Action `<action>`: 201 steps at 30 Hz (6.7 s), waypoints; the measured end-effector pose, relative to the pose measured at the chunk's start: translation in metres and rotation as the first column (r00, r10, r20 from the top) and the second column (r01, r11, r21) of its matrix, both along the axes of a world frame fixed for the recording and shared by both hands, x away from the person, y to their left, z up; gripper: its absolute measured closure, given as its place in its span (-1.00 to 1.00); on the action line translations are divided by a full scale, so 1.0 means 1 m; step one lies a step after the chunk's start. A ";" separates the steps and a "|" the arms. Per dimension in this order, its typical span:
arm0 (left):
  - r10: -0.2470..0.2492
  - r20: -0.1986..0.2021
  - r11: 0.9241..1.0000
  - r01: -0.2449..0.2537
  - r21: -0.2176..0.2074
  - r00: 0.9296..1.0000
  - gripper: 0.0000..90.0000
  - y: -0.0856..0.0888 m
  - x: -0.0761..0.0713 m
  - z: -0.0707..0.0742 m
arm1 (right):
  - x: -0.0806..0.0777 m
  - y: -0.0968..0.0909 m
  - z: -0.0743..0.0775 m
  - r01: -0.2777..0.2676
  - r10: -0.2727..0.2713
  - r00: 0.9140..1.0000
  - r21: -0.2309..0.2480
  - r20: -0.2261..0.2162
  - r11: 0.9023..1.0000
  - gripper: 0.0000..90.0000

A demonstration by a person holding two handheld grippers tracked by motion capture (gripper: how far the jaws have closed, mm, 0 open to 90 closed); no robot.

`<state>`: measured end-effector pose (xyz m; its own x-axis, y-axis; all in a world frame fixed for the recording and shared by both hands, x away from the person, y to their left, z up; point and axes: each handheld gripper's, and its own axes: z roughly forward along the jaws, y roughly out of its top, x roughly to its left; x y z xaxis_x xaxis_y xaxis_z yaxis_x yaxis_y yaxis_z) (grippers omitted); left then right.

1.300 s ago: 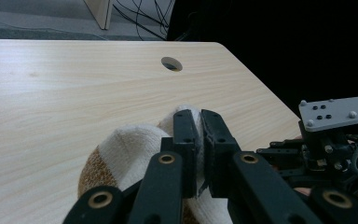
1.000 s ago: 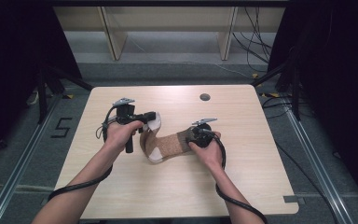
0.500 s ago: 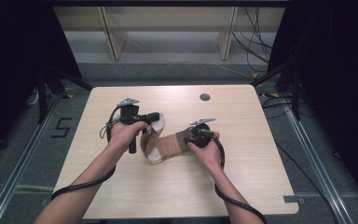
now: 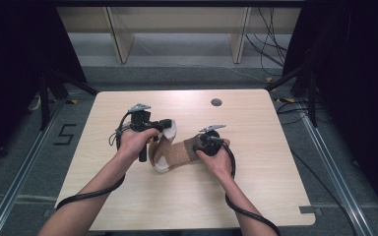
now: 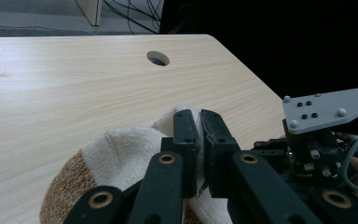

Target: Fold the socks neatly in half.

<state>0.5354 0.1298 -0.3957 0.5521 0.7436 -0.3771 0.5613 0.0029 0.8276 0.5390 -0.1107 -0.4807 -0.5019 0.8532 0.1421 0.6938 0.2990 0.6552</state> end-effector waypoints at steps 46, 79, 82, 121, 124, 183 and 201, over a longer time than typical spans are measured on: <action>-0.046 -0.030 0.995 0.049 0.082 0.998 0.89 -0.040 0.001 -0.027 | -0.002 0.012 0.002 -0.051 0.050 0.998 0.041 0.023 0.998 0.24; -0.052 0.011 0.980 0.049 0.191 0.999 0.88 -0.071 -0.006 -0.062 | -0.010 -0.027 0.046 -0.006 -0.004 0.997 0.135 0.071 0.991 0.62; -0.059 0.011 0.976 0.056 0.210 0.998 0.88 -0.071 -0.005 -0.063 | -0.010 -0.028 0.043 -0.001 -0.008 0.998 0.127 0.069 0.992 0.61; -0.089 -0.021 0.982 0.091 0.164 0.996 0.22 -0.072 -0.008 -0.068 | -0.007 -0.030 0.043 0.026 -0.035 0.997 0.121 0.070 0.992 0.43; -0.106 -0.046 0.979 0.112 0.168 0.993 0.23 -0.072 -0.009 -0.073 | -0.007 -0.030 0.044 0.029 -0.037 0.997 0.121 0.068 0.992 0.43; -0.131 0.093 0.968 0.107 0.226 0.987 -0.01 -0.028 -0.029 -0.031 | 0.024 -0.009 0.026 -0.086 0.094 0.989 0.071 -0.117 0.994 0.93; -0.184 -0.009 0.916 0.175 0.361 0.983 0.46 -0.017 -0.025 -0.061 | 0.021 -0.009 0.027 -0.075 0.084 0.989 0.074 -0.124 0.994 0.92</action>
